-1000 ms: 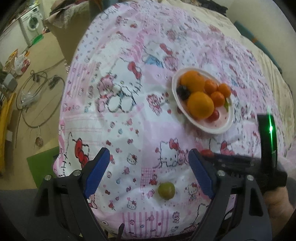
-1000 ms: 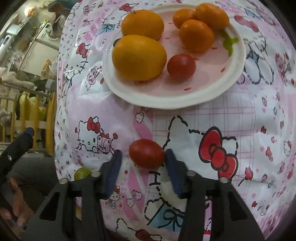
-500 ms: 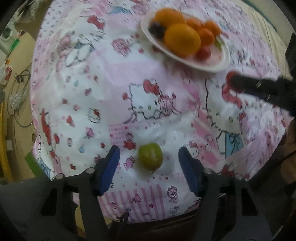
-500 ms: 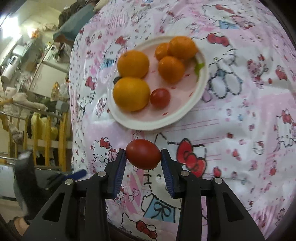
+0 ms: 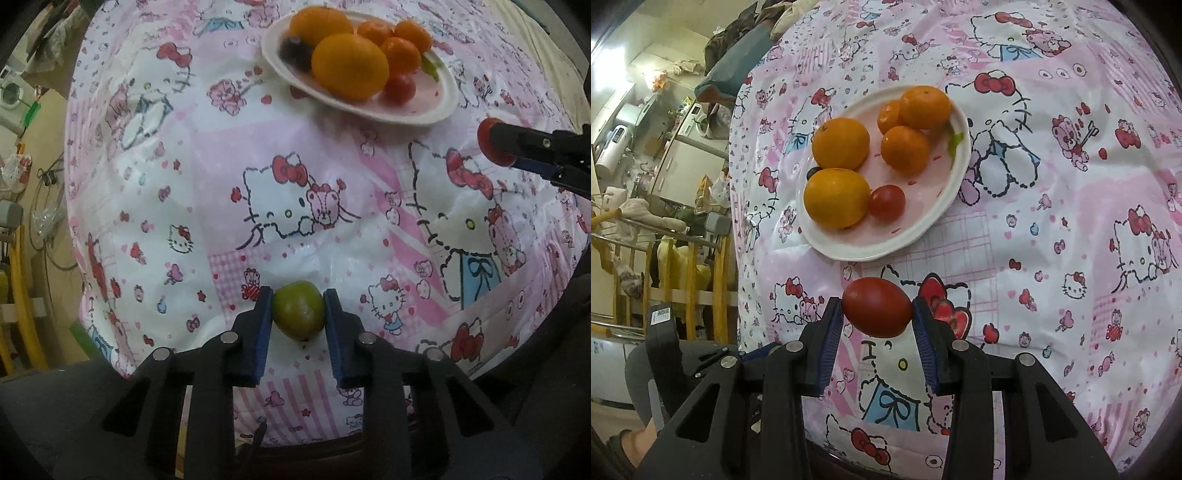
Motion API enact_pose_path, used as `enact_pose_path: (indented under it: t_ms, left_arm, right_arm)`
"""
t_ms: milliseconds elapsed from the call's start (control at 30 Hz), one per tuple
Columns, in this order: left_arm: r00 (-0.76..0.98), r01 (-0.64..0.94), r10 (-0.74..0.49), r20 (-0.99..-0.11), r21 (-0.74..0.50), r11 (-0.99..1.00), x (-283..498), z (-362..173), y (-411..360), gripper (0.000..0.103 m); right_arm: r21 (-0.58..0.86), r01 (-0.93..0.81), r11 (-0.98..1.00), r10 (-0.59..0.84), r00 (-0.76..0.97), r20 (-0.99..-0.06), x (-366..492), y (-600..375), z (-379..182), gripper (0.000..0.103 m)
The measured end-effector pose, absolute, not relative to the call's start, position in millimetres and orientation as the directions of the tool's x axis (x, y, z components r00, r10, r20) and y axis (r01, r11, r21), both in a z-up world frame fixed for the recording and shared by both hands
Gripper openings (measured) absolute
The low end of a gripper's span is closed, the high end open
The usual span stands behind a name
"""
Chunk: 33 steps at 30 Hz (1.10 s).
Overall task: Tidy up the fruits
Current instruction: 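Grasp the green plum with the left tool while the right tool holds its tomato, then lower the tomato and green plum onto the plate and open both tools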
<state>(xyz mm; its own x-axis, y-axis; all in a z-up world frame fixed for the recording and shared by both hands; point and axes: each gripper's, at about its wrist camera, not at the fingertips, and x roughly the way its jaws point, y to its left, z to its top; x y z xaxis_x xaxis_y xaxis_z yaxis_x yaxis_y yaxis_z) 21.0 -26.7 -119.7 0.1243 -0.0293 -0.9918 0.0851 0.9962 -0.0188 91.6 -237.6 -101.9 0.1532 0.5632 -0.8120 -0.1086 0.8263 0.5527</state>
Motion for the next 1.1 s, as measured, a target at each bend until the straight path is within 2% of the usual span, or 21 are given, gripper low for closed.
enact_pose_path:
  t_ms: [133,567,767,1100]
  left_arm:
    - [0.185,0.084,-0.003,-0.983,0.013,0.996,22.3,-98.2,-27.2,0.024]
    - [0.310,0.021,-0.073,-0.948,-0.069,0.997,57.7,-43.7,-12.2,0.024]
    - [0.334,-0.009,-0.084,-0.939,-0.092,0.996,90.9,-45.9,-1.4,0.024]
    - [0.313,-0.114,-0.147,-0.938,-0.191,0.975,159.0,-76.0,7.8,0.024]
  right_arm:
    - [0.564,-0.100,0.820,0.573,0.167,-0.803,92.2,-243.8,-98.1,0.040]
    - [0.611,-0.074,0.788,0.607,0.253,-0.753,98.5,-271.8,-74.9,0.040]
    - [0.629,-0.070,0.774,0.619,0.290,-0.730,112.2,-282.7,-66.1,0.040]
    - [0.602,-0.081,0.794,0.603,0.227,-0.765,156.3,-267.6,-84.7,0.040]
